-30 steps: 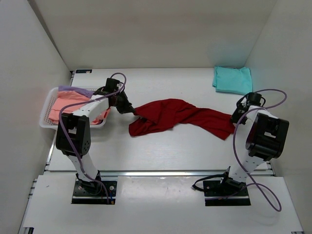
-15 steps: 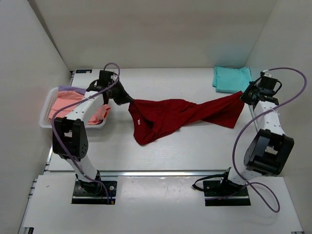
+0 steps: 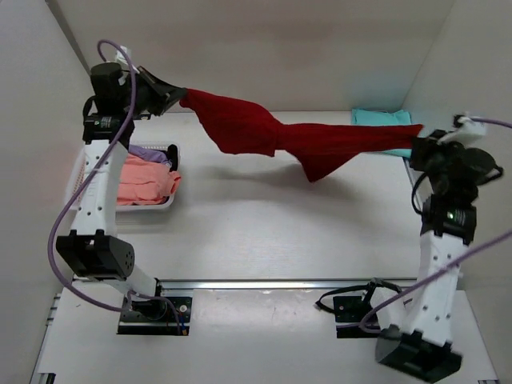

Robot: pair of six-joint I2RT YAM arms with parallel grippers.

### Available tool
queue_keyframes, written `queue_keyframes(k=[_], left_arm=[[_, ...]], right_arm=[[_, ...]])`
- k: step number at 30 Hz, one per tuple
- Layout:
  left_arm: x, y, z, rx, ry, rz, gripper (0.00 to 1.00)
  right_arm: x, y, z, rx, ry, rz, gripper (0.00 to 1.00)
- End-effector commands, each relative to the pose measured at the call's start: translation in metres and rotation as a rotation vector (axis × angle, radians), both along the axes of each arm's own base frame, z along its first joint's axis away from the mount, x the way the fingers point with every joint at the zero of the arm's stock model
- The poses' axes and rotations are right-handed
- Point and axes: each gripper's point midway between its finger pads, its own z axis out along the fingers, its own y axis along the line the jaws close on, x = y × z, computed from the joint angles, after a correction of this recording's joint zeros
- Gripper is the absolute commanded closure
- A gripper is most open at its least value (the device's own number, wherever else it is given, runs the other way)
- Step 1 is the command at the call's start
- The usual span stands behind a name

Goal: Fold and stack the t-shirts
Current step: Flatten out the tshirt

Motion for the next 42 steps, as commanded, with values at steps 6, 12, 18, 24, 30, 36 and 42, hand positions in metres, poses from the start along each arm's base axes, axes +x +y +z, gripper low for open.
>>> queue_keyframes(k=[6, 12, 18, 24, 30, 36, 42], left_arm=[[-0.056, 0.063, 0.08, 0.075, -0.131, 0.205, 1.0], [-0.06, 0.062, 0.074, 0.039, -0.078, 0.252, 1.0], [-0.045, 0.075, 0.041, 0.058, 0.054, 0.351, 1.0], [-0.001, 0.062, 0.011, 0.001, 0.123, 0.321, 1.0], [0.043, 0.04, 0.084, -0.047, -0.086, 0.236, 1.0], [0.031, 0.04, 0.011, -0.036, 0.093, 0.184, 1.0], [-0.021, -0.005, -0.082, -0.042, 0.241, 0.089, 1.0]], right_arm=[[-0.108, -0.016, 0.063, -0.302, -0.182, -0.237, 1.0], [-0.125, -0.02, 0.063, -0.303, -0.167, -0.331, 1.0], [-0.118, -0.037, 0.053, -0.304, -0.108, -0.468, 1.0], [-0.072, -0.051, 0.045, -0.302, -0.112, -0.411, 1.0], [-0.027, -0.034, 0.074, -0.226, -0.246, -0.177, 1.0], [-0.033, -0.025, 0.011, -0.058, -0.05, -0.111, 1.0], [-0.084, 0.042, -0.09, 0.118, 0.332, 0.039, 1.0]])
